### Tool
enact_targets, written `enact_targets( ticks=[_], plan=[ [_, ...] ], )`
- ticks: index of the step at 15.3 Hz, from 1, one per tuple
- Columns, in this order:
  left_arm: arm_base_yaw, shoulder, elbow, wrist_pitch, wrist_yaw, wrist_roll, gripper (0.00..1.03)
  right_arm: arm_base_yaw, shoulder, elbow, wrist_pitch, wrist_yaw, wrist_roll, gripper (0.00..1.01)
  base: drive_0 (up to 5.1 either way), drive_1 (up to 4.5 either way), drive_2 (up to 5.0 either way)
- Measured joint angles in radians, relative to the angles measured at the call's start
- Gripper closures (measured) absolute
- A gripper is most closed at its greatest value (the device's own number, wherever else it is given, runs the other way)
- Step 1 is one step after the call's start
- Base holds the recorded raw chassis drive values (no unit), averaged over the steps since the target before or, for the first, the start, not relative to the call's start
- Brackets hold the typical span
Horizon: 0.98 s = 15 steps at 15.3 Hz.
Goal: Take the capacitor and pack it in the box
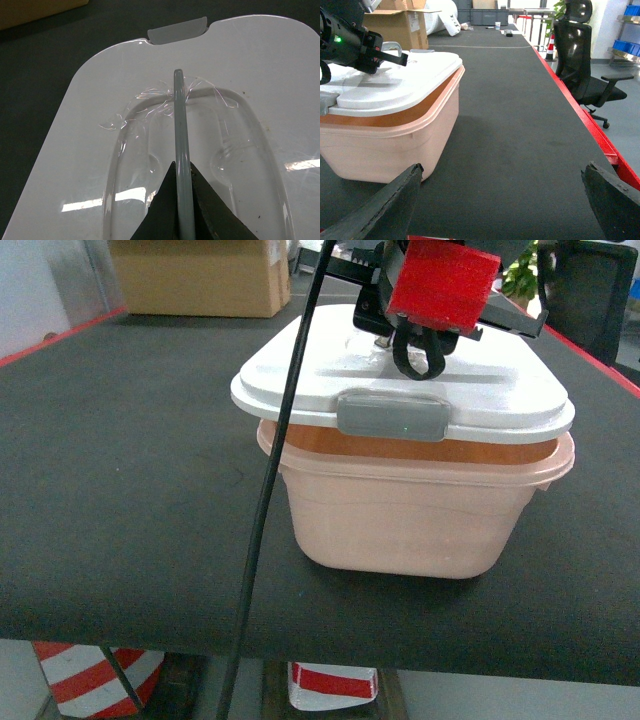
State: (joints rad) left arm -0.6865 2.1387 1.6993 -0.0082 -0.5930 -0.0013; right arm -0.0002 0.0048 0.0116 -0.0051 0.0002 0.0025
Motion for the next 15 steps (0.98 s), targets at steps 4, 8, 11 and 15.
enact_targets(
  ticks=[4, 8, 11, 15],
  plan=[
    [-0.017, 0.011, 0.0, 0.0, -0.012, -0.018, 1.01, 0.0, 0.0, 0.0, 0.0, 0.0, 0.0, 0.03, 0.0, 0.0, 0.0],
    [-0.023, 0.025, -0.002, 0.017, 0.001, -0.027, 0.8, 0.0, 0.0, 0.0, 0.0, 0.0, 0.0, 0.03, 0.0, 0.0, 0.0],
    [-0.021, 0.024, -0.002, 0.067, 0.002, -0.029, 0.49, 0.0, 0.0, 0.0, 0.0, 0.0, 0.0, 0.03, 0.0, 0.0, 0.0],
    [0.066, -0.197, -0.196, 0.461, 0.185, 0.012, 0.06, 0.0, 0.0, 0.0, 0.0, 0.0, 0.0, 0.03, 0.0, 0.0, 0.0]
  ],
)
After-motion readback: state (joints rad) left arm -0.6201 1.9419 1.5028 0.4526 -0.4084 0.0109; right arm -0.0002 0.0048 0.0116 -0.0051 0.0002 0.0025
